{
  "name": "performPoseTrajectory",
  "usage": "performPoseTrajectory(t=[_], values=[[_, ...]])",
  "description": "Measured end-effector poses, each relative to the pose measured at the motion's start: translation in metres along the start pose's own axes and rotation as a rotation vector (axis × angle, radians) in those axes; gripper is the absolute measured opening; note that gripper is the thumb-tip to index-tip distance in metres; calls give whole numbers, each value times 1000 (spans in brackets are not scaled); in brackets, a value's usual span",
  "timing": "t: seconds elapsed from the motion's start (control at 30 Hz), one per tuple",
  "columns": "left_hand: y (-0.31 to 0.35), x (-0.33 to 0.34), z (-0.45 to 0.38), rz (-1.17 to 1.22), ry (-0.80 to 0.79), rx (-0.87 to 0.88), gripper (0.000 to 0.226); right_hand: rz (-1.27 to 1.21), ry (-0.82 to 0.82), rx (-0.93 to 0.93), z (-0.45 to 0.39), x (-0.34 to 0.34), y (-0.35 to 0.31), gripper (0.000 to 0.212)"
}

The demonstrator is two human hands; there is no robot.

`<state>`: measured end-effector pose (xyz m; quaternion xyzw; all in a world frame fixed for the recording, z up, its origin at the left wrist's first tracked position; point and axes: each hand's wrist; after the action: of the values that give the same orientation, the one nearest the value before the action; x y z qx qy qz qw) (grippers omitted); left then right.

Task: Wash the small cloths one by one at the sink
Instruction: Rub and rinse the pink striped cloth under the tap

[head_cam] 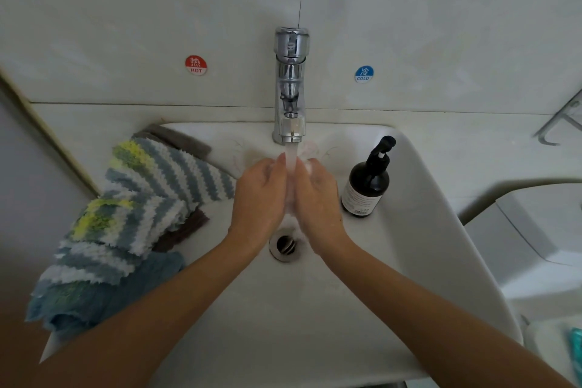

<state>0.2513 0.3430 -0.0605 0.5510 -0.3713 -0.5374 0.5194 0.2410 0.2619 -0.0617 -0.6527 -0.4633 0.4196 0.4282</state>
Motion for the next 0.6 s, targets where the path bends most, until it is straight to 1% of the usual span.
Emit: performPoseTrajectory(t=[0.1,0.2,0.3,0.33,0.4,0.43,0.5,0.57,0.6], values=[[0,-1,1,-10,-20,-28,38,-39,29,-71,-1,-4,0,27],[9,-1,4,-48,-82,-131,33,-80,70,-130,-1,-9,-1,16],[16,-7,2,-76,-169,-225,48,-82,78,-207,-1,-11,-9,16],[17,-8,0,-98,-192,-222,53,-74,77,-229,-1,-11,-8,15],[20,-11,-1,-125,-213,-210,55,-98,53,-250,0,-9,-7,5],[20,-11,0,-110,-209,-217,52,-117,40,-244,0,-8,-5,4],[20,-9,4,-17,-183,-189,36,-147,33,-194,2,-8,-4,10],[16,-6,11,59,-124,-89,22,-194,11,-95,3,-9,-4,23],[14,-5,12,80,-105,-39,18,-190,-7,-49,3,-9,-2,31]])
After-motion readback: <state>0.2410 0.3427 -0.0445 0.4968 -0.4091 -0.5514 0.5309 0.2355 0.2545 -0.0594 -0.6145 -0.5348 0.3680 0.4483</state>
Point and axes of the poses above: each hand's wrist, its own z-axis away from the middle knuckle, its own x-axis out of the palm, y = z × x, and after that the axes turned 14 degrees about -x, right-handed
